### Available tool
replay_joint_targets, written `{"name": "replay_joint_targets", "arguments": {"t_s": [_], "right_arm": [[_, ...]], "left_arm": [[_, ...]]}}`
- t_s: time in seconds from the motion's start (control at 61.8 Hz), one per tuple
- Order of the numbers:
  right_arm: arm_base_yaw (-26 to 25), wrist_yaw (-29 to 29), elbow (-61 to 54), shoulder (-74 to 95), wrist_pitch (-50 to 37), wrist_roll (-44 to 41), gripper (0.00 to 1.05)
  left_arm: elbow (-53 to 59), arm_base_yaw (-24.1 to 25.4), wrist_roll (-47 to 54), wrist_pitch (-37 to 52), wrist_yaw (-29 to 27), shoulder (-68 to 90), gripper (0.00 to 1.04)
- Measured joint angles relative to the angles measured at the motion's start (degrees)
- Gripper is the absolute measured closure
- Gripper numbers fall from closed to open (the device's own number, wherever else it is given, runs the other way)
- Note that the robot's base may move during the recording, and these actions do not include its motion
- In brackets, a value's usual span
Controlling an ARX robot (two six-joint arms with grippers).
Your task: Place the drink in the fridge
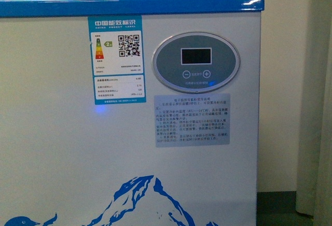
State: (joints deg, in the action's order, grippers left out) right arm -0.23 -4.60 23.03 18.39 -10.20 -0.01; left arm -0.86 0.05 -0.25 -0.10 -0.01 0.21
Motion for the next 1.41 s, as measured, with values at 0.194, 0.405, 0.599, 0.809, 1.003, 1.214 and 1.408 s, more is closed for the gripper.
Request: {"name": "replay_joint_targets", "arguments": {"t_s": [0.194, 0.405, 0.599, 0.809, 1.003, 1.214, 1.408], "right_arm": [[1.84, -3.23, -1.07, -0.13, -0.33, -0.59, 0.65], [2.27, -3.23, -1.11, -0.24, -0.35, -1.05, 0.65], [2.25, -3.34, -1.11, -0.24, -0.35, -1.09, 0.65], [2.27, -3.32, -1.11, -0.24, -0.35, -1.11, 0.65], [2.27, -3.32, -1.22, -0.31, -0.35, -1.11, 0.65], [2.27, -3.34, -1.27, -0.35, -0.35, -1.11, 0.65], [2.27, -3.30, -1.29, -0.39, -0.35, -1.14, 0.65]], "left_arm": [[0.00, 0.00, 0.00, 0.00, 0.00, 0.00, 0.08], [0.00, 0.00, 0.00, 0.00, 0.00, 0.00, 0.08], [0.00, 0.00, 0.00, 0.00, 0.00, 0.00, 0.08], [0.00, 0.00, 0.00, 0.00, 0.00, 0.00, 0.08], [0.00, 0.00, 0.00, 0.00, 0.00, 0.00, 0.08], [0.00, 0.00, 0.00, 0.00, 0.00, 0.00, 0.08], [0.00, 0.00, 0.00, 0.00, 0.00, 0.00, 0.08]]}}
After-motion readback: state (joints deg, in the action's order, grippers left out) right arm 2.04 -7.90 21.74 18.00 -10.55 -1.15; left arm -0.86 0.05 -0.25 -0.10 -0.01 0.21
